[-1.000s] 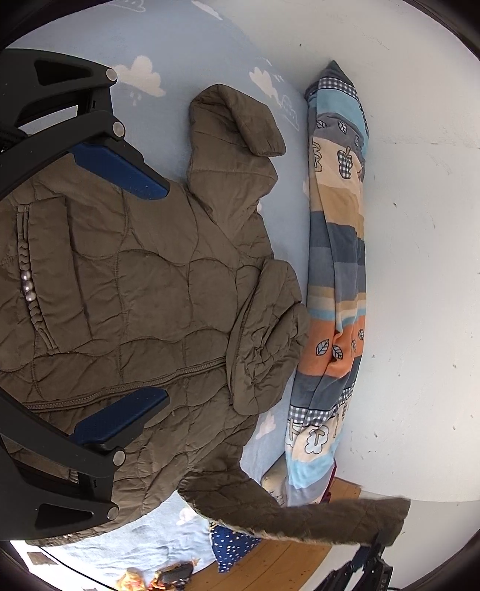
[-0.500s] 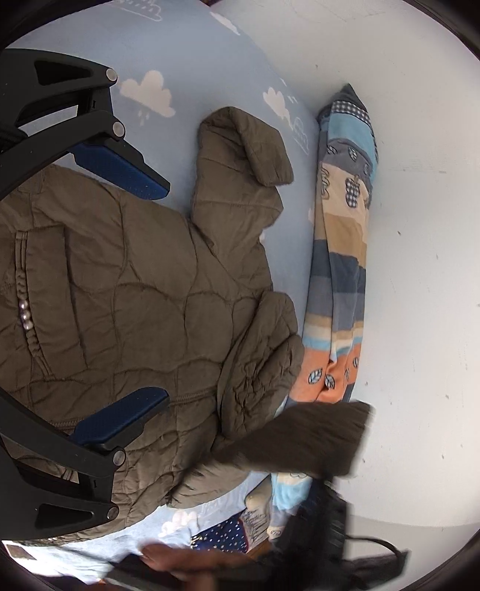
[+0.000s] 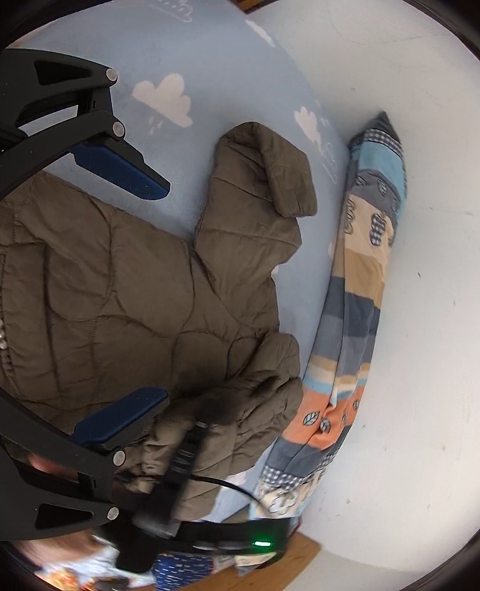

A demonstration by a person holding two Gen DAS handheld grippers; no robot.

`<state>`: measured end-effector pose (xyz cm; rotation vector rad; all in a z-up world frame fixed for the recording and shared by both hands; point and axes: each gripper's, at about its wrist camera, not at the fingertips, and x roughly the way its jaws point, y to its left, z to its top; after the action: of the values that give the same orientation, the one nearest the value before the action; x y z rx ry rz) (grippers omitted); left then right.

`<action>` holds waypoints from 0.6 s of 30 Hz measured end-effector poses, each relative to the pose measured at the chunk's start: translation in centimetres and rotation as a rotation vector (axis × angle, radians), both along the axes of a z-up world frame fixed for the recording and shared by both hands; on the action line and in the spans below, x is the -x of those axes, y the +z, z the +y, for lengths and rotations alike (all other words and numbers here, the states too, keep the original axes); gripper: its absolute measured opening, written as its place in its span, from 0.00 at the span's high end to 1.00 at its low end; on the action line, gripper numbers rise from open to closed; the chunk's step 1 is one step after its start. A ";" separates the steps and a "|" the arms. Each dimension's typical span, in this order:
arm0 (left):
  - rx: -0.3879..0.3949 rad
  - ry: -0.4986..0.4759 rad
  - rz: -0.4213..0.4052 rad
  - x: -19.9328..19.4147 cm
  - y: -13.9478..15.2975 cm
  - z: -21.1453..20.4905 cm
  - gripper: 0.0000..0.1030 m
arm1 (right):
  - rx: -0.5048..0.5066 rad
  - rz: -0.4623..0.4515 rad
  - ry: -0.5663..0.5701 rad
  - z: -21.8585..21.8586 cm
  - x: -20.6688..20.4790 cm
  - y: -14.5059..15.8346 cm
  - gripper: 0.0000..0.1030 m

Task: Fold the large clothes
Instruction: 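Lift the sleeve and fold it across the jacket body with the right gripper, then open the right gripper and smooth the folded sleeve flat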

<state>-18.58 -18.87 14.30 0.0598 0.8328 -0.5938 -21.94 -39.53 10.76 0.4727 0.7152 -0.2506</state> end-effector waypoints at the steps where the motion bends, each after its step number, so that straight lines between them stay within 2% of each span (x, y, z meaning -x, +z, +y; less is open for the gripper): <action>1: 0.006 -0.002 0.005 -0.5 0.1 -0.2 0.02 | -0.016 0.008 0.012 0.1 -0.3 -0.7 0.84; 5: 0.015 -0.046 0.030 -2.7 0.2 -1.7 0.02 | -0.089 0.036 0.035 0.2 -1.0 -3.3 0.84; 11: 0.023 -0.043 0.064 -4.5 -0.8 -3.3 0.02 | -0.195 0.059 0.045 -0.5 -1.3 -5.9 0.81; 12: 0.014 -0.040 0.059 -4.7 -1.0 -3.5 0.02 | -0.200 0.057 0.049 -0.5 -1.3 -5.9 0.78; 14: 0.006 -0.037 0.069 -5.2 -1.3 -3.8 0.02 | -0.224 0.056 0.069 -0.5 -1.1 -5.6 0.65; 15: 0.014 -0.031 0.079 -5.4 -1.4 -3.8 0.02 | -0.246 0.048 0.085 -0.5 -0.9 -5.3 0.54; 16: 0.024 -0.028 0.090 -5.6 -1.5 -3.8 0.02 | -0.257 0.037 0.097 -0.5 -0.5 -4.8 0.49; 18: 0.036 -0.022 0.100 -5.8 -1.6 -3.9 0.02 | -0.248 0.020 0.106 -0.4 0.2 -3.8 0.45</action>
<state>-12.81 -22.78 12.65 0.0069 0.9191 -0.6363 -22.12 -39.92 6.92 0.6665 0.7924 -0.0669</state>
